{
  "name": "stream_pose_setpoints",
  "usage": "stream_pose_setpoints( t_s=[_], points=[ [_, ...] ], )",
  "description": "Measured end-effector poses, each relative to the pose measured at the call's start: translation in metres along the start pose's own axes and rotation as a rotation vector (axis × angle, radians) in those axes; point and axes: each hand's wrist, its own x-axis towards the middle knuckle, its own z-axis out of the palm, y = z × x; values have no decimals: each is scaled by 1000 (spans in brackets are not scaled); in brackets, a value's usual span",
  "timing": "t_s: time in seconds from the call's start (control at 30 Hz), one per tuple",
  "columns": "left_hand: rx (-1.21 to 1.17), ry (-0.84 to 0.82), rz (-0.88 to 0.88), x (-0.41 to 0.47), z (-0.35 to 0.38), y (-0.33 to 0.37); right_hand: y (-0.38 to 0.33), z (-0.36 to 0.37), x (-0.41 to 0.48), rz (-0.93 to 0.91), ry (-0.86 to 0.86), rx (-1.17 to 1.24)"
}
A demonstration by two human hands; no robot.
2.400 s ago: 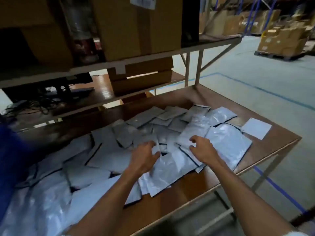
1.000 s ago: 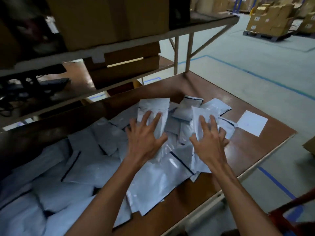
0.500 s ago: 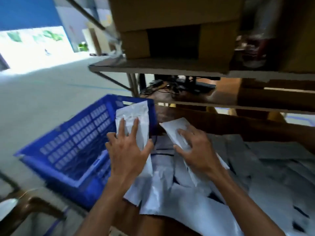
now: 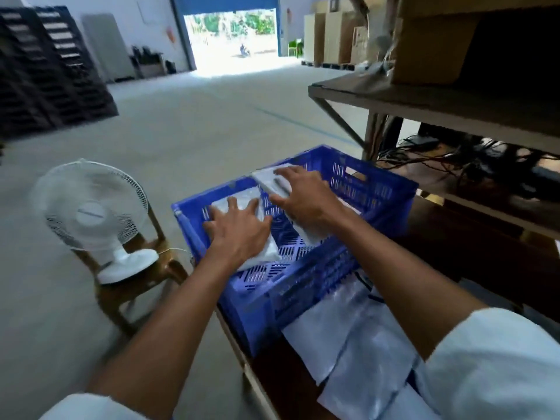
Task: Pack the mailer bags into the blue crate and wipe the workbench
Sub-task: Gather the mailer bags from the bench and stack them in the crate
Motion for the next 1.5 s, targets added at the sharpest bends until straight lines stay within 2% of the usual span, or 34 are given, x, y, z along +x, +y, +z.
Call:
stream_pose_setpoints(
  t_s=[0.23,0.27,0.4,0.43,0.5,0.57,0.7,0.8,0.83,0.87,0.97,1.07,1.1,1.17,1.27,1.33,1.4,1.5],
  points=[
    [142,-370,-159,56,48,-9,32,78,60,61,-337,-229],
    [162,-427,-169,63,56,-12,35,86,64,74,-428,-257],
    [378,-801,-4,75,80,-11,51,121,84,183,-1144,-436],
    [431,-889,24,75,84,-9,51,124,84,187,-1242,-478],
    [472,-1000,49,74,84,-5,52,129,85,161,-1293,-564],
    [512,-1007,98,72,78,-2,57,135,84,184,-1299,-559],
    [572,-869,248,61,59,-2,75,145,86,220,-1193,-505],
    [552,-768,314,56,41,-7,53,114,65,142,-1265,-397],
    [532,-711,350,54,35,-9,49,101,60,96,-1215,-366],
    [497,-629,383,54,30,-11,43,84,55,40,-1081,-335],
    [262,-307,434,45,7,-5,38,30,36,-68,-475,-168],
    [-105,46,534,26,-13,23,51,-32,-7,-46,134,24],
    [-239,142,571,13,-18,37,58,-51,-27,-31,294,82],
    [-463,250,676,-22,-23,68,77,-82,-81,65,492,149],
    [-543,243,874,-83,6,109,114,-87,-177,315,524,106],
    [-495,120,942,-117,48,127,141,-64,-239,492,445,63],
    [-394,-71,908,-143,94,132,158,-34,-295,619,343,52],
    [-293,-144,797,-165,144,125,161,8,-354,654,320,13]
  ],
)
